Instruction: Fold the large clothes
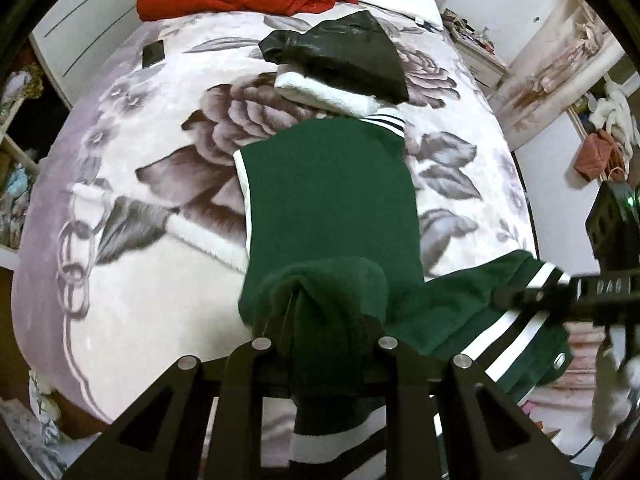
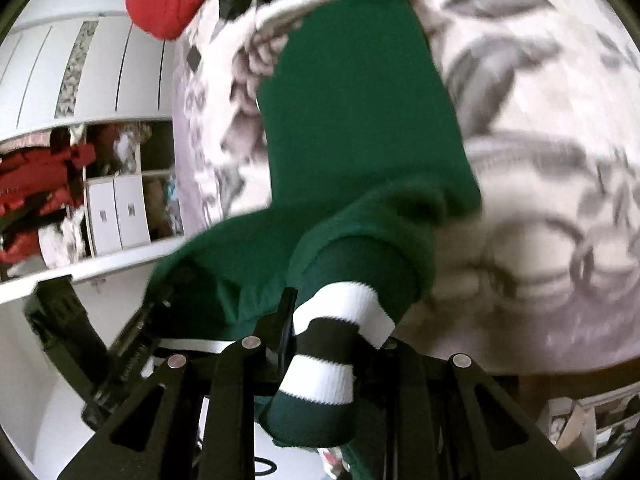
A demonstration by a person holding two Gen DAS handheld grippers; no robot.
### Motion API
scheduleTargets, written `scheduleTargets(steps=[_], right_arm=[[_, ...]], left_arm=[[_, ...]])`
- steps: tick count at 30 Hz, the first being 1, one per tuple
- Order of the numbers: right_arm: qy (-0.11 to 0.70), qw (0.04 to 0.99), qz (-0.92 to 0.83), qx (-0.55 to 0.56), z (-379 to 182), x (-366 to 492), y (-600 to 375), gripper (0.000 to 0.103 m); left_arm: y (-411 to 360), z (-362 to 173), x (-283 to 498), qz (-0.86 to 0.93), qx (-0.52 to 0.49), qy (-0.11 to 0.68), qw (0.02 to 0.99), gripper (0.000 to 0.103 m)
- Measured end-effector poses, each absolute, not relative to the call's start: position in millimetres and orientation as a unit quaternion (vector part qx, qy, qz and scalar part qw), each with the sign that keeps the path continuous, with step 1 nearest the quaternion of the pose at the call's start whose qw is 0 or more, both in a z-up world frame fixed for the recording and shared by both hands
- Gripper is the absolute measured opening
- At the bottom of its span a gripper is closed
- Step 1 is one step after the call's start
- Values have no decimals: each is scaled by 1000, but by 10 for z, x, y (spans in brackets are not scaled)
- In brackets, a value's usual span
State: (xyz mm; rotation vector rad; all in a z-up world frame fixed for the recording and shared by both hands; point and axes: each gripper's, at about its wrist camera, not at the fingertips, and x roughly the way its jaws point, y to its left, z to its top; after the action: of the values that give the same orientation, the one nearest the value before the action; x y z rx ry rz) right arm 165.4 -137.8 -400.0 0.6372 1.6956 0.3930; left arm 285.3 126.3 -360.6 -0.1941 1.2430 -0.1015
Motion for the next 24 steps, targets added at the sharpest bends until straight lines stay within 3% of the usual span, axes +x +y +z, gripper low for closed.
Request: scheduleTargets(steps=[9,13,18,21,24], right_arm=[[751,552,126,340,-4642,2301,-1503,24],[745,527,105,395,-4871,2837,-1447,24],[743,455,48,489,-5435,3592,-1440,24],[749,396,22,530,-5882,3876,-1414,34],[741,334,19,582,-6271,4033,-1366,54]], left_arm=[[1708,-4116,3433,-46,-199,592,780,16],[1755,-4212,4056,-58,-176,610,771,17],[1687,-4775,4978,-63,-125,691,709,20],[1890,-5076,5239,-92,-202,718,660,22],[2163,-5181,5306,-137,-301,713,618,26]])
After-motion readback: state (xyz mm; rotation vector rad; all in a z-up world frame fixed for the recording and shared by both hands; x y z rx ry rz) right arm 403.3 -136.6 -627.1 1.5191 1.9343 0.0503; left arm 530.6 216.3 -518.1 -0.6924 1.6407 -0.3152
